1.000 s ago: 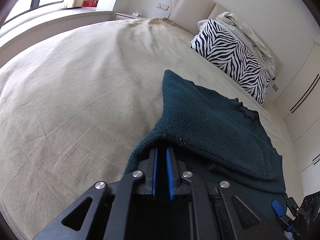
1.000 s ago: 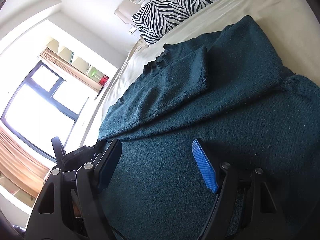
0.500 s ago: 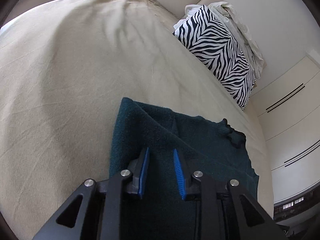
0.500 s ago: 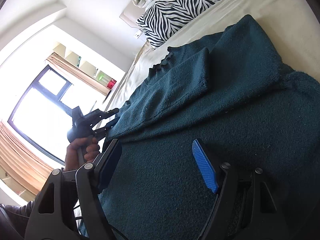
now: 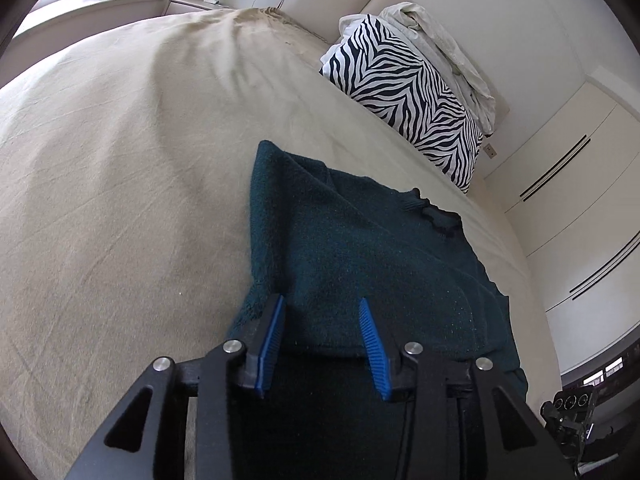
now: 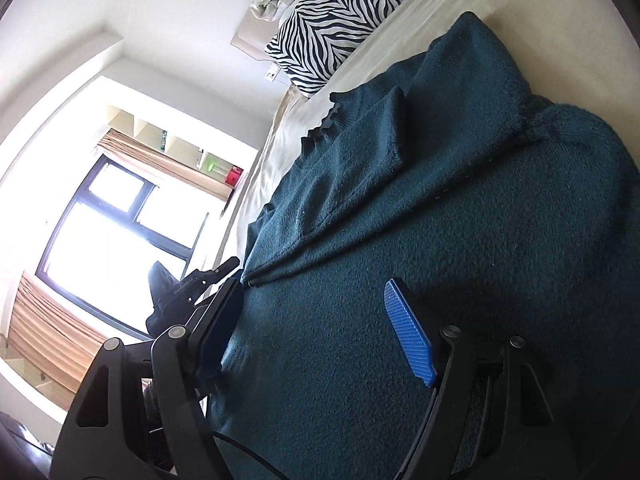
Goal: Fold small clothes
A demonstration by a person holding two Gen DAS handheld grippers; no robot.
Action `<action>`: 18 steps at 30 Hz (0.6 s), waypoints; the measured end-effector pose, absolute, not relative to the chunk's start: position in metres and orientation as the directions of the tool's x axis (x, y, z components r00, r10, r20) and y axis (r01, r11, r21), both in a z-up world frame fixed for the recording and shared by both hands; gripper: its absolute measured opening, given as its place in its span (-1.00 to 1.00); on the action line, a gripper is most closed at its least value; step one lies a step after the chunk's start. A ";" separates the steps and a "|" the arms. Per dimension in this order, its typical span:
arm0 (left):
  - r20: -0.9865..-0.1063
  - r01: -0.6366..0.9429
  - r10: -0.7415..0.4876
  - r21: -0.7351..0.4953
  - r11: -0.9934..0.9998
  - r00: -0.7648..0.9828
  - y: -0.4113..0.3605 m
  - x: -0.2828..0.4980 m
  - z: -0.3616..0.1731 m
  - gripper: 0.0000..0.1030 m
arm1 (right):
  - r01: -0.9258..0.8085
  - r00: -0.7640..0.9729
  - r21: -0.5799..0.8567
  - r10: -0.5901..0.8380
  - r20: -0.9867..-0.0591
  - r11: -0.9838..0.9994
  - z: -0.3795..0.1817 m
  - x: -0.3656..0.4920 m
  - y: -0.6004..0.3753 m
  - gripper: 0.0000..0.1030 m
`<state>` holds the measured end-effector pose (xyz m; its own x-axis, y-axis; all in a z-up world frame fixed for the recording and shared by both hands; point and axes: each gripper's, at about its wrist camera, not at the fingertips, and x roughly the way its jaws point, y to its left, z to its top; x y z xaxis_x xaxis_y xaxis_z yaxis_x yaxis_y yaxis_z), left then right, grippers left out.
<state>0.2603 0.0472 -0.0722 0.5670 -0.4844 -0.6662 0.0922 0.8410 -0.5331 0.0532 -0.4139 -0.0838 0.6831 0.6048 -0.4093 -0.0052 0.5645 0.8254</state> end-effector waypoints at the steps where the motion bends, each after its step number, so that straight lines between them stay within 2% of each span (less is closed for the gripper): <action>1: -0.671 0.096 -0.481 -0.525 0.846 0.565 0.048 0.247 -0.071 -0.16 | 0.002 0.684 0.827 0.603 -0.411 0.562 -0.083 0.044 -0.415 0.41; 2: -0.679 0.100 -0.484 -0.522 0.847 0.552 0.048 0.236 -0.071 -0.03 | 0.008 0.685 0.828 0.600 -0.413 0.561 -0.082 0.034 -0.417 0.41; 10: -0.679 0.102 -0.526 -0.559 0.823 0.512 0.077 0.125 -0.066 0.11 | 0.101 0.705 0.845 0.561 -0.433 0.525 -0.079 -0.056 -0.438 0.41; 14: -0.705 0.096 -0.445 -0.476 0.874 0.552 0.097 0.072 -0.049 0.42 | 0.122 0.728 0.824 0.514 -0.454 0.553 -0.064 -0.100 -0.448 0.42; 18: -0.741 0.076 -0.365 -0.393 0.917 0.564 0.115 0.034 -0.044 0.44 | 0.197 0.728 0.734 0.404 -0.553 0.650 -0.053 -0.134 -0.458 0.42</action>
